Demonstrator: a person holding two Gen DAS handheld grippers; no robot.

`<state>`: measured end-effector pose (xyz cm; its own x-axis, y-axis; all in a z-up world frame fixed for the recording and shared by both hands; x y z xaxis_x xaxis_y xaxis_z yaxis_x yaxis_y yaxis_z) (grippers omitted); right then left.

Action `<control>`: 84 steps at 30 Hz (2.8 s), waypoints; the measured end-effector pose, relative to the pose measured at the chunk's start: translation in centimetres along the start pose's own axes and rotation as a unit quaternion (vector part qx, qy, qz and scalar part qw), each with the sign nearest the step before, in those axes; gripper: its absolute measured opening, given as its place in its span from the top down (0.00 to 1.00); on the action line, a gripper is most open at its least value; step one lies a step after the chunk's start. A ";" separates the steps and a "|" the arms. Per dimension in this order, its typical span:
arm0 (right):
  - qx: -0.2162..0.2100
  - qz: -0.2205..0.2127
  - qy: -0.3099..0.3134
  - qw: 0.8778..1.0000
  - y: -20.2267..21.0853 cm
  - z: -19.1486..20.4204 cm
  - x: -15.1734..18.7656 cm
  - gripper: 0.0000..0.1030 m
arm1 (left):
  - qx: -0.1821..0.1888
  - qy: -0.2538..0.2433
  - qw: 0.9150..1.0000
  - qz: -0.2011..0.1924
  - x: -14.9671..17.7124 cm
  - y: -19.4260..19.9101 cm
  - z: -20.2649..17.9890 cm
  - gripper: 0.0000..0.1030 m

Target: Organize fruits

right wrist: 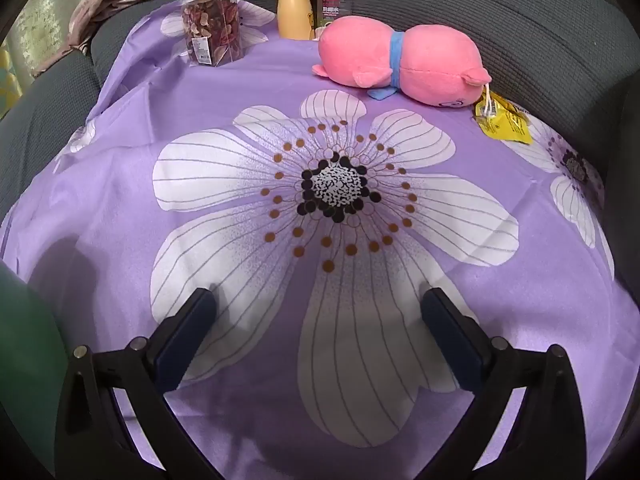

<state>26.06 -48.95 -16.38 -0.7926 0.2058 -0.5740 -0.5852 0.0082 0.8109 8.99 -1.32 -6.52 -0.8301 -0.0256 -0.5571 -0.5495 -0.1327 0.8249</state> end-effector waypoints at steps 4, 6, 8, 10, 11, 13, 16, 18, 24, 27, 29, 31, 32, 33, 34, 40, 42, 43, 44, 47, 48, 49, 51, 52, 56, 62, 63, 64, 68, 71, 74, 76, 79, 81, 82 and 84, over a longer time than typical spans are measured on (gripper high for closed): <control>0.015 0.003 -0.017 1.000 1.2 -0.6 0.0 0.00 | -0.005 -0.008 1.000 -0.014 -0.5 0.6 -0.2 0.01; 0.049 -0.036 -0.044 0.997 4.1 -2.3 -0.2 0.00 | -0.008 -0.012 1.000 -0.028 -0.7 1.3 -0.4 0.01; 0.091 -0.096 -0.035 0.991 8.3 -3.5 -0.9 0.00 | -0.008 -0.017 0.999 -0.041 -0.9 2.0 -0.5 0.01; 0.118 -0.141 -0.014 0.983 13.1 -3.2 -1.1 0.00 | -0.008 -0.020 0.999 -0.049 -1.0 2.4 -0.5 0.01; 0.099 -0.154 -0.001 0.983 14.8 -2.2 -0.9 0.00 | -0.007 -0.020 0.998 -0.054 -1.0 2.7 -0.5 0.01; 0.007 -0.167 0.048 0.985 18.8 2.2 0.3 0.00 | -0.006 -0.019 0.998 -0.060 -1.1 3.1 -0.5 0.01; -0.144 -0.146 0.136 0.969 22.7 10.5 3.8 0.00 | -0.008 -0.020 0.997 -0.068 -0.9 3.8 -0.5 0.01; -0.202 -0.128 0.198 0.950 24.5 16.0 6.8 0.00 | -0.006 -0.017 0.997 -0.074 -0.8 4.4 -0.2 0.01; -0.298 -0.083 0.298 0.903 26.7 25.9 13.7 0.00 | -0.015 -0.007 0.997 -0.082 0.4 5.3 1.5 0.01; -0.311 -0.060 0.314 0.895 26.3 28.1 15.9 0.00 | -0.018 -0.003 0.996 -0.086 1.1 5.4 2.3 0.01; -0.307 -0.055 0.325 0.893 26.3 29.5 16.9 0.00 | -0.019 0.002 0.996 -0.087 1.6 5.5 3.0 0.01; -0.306 -0.054 0.331 0.891 26.4 30.4 17.2 0.00 | -0.023 0.006 0.996 -0.087 1.9 5.5 3.6 0.01; -0.304 -0.055 0.334 0.890 26.5 30.8 17.5 0.00 | -0.025 0.008 0.996 -0.087 2.1 5.4 3.8 0.01; -0.303 -0.055 0.334 0.891 26.6 30.9 17.4 0.00 | -0.026 0.009 0.996 -0.087 2.3 5.5 4.0 0.01; -0.301 -0.054 0.335 0.891 26.7 31.3 17.5 0.00 | -0.026 0.010 0.996 -0.088 2.4 5.5 4.2 0.01; -0.293 -0.056 0.345 0.890 27.1 32.6 18.0 0.00 | -0.021 0.016 0.996 -0.091 2.8 5.5 4.8 0.01; -0.292 -0.059 0.348 0.889 27.4 32.8 18.1 0.00 | -0.019 0.019 0.995 -0.094 2.7 5.6 5.0 0.01; -0.292 -0.060 0.350 0.888 27.5 32.9 18.1 0.00 | -0.016 0.020 0.995 -0.097 2.7 5.7 5.1 0.01; -0.290 -0.061 0.352 0.888 27.5 33.0 18.2 0.00 | -0.013 0.020 0.995 -0.098 2.7 5.7 5.1 0.01; -0.286 -0.066 0.358 0.887 27.6 33.3 18.4 0.00 | -0.006 0.019 0.995 -0.103 2.7 5.8 5.0 0.01; -0.287 -0.066 0.358 0.886 27.6 33.4 18.5 0.00 | -0.004 0.018 0.994 -0.104 2.7 5.9 4.8 0.01; -0.288 -0.065 0.358 0.886 27.6 33.4 18.5 0.00 | -0.002 0.018 0.994 -0.105 2.6 5.9 4.8 0.01; -0.288 -0.065 0.358 0.886 27.7 33.5 18.5 0.00 | 0.001 0.015 0.994 -0.105 2.6 5.9 4.6 0.01; -0.288 -0.066 0.359 0.885 27.7 33.6 18.5 0.00 | 0.002 0.015 0.994 -0.105 2.5 5.9 4.6 0.01; -0.289 -0.065 0.360 0.885 27.8 33.6 18.6 0.00 | 0.005 0.014 0.994 -0.104 2.5 5.8 4.5 0.01; -0.287 -0.061 0.359 0.886 27.6 33.5 18.8 0.00 | 0.038 0.024 0.995 -0.092 2.7 5.3 4.1 0.01; -0.286 -0.059 0.358 0.887 27.4 33.5 18.8 0.00 | 0.055 0.033 0.994 -0.086 2.8 5.1 4.1 0.01; -0.285 -0.057 0.358 0.887 27.3 33.5 18.8 0.00 | 0.071 0.041 0.993 -0.083 2.8 5.0 4.2 0.01; -0.287 -0.048 0.352 0.889 26.8 33.1 19.0 0.00 | 0.133 0.085 0.985 -0.066 3.2 4.4 4.7 0.01; -0.290 -0.036 0.348 0.891 26.1 32.9 19.3 0.00 | 0.156 0.104 0.981 -0.054 3.6 3.9 4.8 0.01; -0.299 -0.019 0.339 0.892 25.5 32.7 19.7 0.00 | 0.176 0.114 0.977 -0.042 4.2 3.5 5.0 0.01; -0.317 -0.005 0.333 0.888 25.3 32.8 20.2 0.00 | 0.210 0.127 0.969 -0.028 4.7 3.2 4.8 0.01; -0.345 0.019 0.327 0.879 25.1 33.4 21.3 0.02 | 0.243 0.140 0.960 -0.007 5.5 2.7 4.3 0.01; -0.363 0.033 0.329 0.871 25.1 33.9 22.3 0.06 | 0.260 0.137 0.956 0.003 5.9 2.6 3.7 0.01; -0.373 0.043 0.330 0.866 25.0 34.2 22.9 0.10 | 0.265 0.136 0.955 0.006 6.0 2.7 3.6 0.01; -0.391 0.065 0.330 0.857 24.7 34.8 24.1 0.15 | 0.274 0.126 0.953 0.013 6.3 2.7 2.9 0.01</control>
<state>-1.50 -9.68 -6.26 -0.6326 -0.4450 -0.6339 -0.2166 -0.6841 0.6965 1.98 1.03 -7.48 -0.8329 -0.2681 -0.4842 -0.5535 0.4062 0.7271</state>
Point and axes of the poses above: each gripper's, at about its wrist camera, not at the fingertips, and y roughly against the way its jaws point, z to its left, x to its underside, the point moved 9 cm from there along -y, roughly the way its jaws point, and after that the axes turned 1 degree about -x, right-handed, at the moved point
